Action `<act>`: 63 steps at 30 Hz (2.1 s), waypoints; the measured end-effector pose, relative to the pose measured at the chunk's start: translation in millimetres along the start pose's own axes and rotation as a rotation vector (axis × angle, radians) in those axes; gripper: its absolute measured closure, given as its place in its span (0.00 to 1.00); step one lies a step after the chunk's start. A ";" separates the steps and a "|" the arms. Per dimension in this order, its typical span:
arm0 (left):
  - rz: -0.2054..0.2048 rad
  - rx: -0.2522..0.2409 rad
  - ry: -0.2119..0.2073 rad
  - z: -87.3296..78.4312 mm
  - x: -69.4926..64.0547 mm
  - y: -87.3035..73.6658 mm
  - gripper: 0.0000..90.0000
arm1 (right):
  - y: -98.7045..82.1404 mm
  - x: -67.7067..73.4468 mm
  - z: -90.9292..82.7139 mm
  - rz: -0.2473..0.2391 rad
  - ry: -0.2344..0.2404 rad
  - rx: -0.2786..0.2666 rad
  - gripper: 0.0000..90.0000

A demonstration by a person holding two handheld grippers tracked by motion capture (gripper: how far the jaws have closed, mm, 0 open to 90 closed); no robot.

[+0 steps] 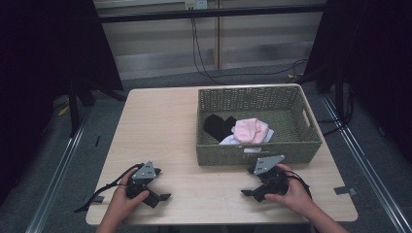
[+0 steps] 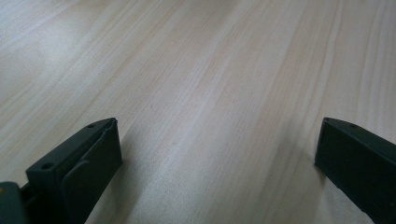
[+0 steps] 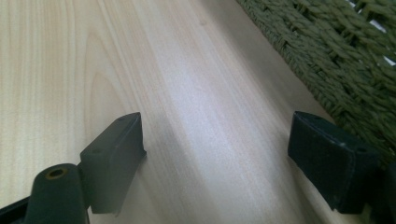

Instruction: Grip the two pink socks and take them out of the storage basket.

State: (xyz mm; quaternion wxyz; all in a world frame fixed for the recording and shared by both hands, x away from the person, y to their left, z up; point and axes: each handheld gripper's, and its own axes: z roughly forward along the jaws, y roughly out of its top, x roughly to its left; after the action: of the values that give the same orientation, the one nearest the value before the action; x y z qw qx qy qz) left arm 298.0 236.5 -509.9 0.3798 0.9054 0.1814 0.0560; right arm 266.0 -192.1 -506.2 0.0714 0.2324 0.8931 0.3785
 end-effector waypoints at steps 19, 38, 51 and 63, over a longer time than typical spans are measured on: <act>0.000 0.000 0.000 0.0 0.0 0.0 0.00 | 25.7 -9.7 -29.9 0.048 0.051 0.127 0.23; 0.000 0.000 0.000 0.0 0.0 0.0 0.00 | 60.8 -29.2 -65.7 0.099 0.096 0.241 0.23; 0.001 0.001 0.000 0.0 0.0 0.0 0.00 | 82.8 -36.8 -83.2 0.103 0.110 0.280 0.24; 0.000 0.000 0.000 0.0 0.0 0.0 0.00 | 105.8 -45.2 -100.8 0.090 0.109 0.298 0.24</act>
State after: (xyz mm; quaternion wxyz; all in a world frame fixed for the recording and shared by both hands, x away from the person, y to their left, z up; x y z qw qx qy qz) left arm 298.0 236.5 -509.9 0.3797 0.9055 0.1812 0.0560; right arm 313.5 -214.1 -362.5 -0.0296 0.2595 0.9305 0.2567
